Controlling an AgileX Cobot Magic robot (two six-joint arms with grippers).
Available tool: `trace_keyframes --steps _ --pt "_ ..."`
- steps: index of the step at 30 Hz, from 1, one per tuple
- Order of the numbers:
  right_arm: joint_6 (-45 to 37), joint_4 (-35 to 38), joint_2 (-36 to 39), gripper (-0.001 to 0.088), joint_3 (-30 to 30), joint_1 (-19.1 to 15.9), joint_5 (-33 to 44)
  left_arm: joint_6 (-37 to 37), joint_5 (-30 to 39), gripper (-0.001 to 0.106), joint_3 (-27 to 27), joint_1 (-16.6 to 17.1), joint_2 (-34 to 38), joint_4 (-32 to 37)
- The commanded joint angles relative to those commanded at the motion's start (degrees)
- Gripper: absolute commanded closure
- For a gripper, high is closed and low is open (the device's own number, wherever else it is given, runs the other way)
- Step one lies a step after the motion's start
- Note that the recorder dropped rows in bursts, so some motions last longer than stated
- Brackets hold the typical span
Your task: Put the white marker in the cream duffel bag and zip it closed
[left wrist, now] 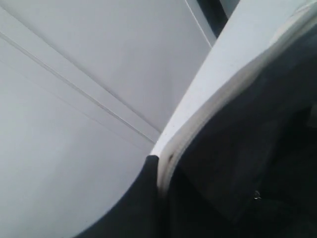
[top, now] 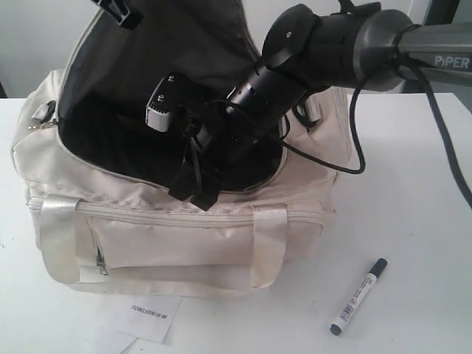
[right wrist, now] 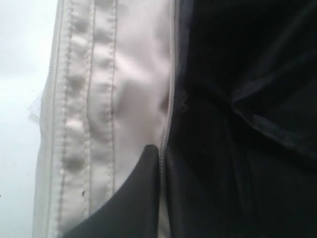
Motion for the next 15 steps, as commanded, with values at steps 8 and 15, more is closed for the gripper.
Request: trace_keyframes --steps 8,15 --pt "0.0 -1.3 0.0 0.0868 0.1 0.0 1.4 4.5 -13.6 0.105 0.0 0.0 2.7 0.0" --pt "0.0 -2.0 0.0 0.0868 0.1 0.0 2.6 4.4 -10.6 0.105 0.0 0.0 3.3 0.0"
